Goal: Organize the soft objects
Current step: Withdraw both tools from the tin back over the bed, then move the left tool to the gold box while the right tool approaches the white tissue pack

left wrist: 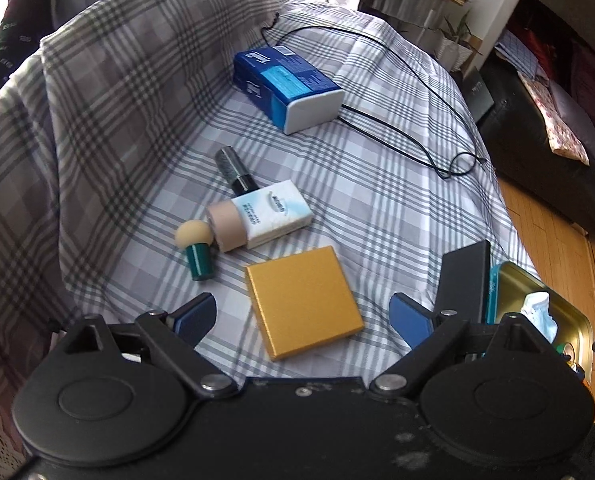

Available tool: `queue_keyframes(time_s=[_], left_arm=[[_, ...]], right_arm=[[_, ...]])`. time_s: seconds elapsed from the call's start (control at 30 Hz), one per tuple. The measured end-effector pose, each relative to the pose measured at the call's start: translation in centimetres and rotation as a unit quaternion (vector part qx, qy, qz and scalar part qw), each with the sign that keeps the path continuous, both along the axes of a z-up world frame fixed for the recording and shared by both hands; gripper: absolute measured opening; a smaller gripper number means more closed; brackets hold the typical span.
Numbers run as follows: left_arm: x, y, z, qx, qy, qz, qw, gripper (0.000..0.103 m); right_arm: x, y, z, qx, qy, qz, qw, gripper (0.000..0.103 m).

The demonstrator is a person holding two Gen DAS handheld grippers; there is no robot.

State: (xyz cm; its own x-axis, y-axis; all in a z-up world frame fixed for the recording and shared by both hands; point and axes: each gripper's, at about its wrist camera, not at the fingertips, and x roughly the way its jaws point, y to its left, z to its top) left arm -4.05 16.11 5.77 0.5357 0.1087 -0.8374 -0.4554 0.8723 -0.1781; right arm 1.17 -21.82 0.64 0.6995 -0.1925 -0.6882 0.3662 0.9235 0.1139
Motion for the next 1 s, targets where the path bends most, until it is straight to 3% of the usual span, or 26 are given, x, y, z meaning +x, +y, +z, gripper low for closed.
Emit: queue_keyframes(time_s=[0.33,0.6,0.8,1.0], left_arm=[[-1.6,5.2,-0.8,-0.02,-0.003,0.074,0.997,0.094],[-2.5,8.0,-0.8,-0.022,-0.008,0.134,0.9907,0.094],[-2.6,8.2,-0.8,-0.02,-0.011,0.14,0.9899,0.095],[-2.1,8.1,-1.7,-0.024,0.002,0.137,0.9903,0.095]], right_arm=[[0.7,1.7,0.0,-0.05,0.024,-0.01,0.998,0.065],[0.5,4.8,0.8,-0.123,0.023,0.041,0.991,0.064],[-0.6,8.2,3.0,-0.099,-0.017,0.094,0.99,0.065],[-1.1,13.2,4.9,-0.085,-0.054,0.176,0.979,0.065]])
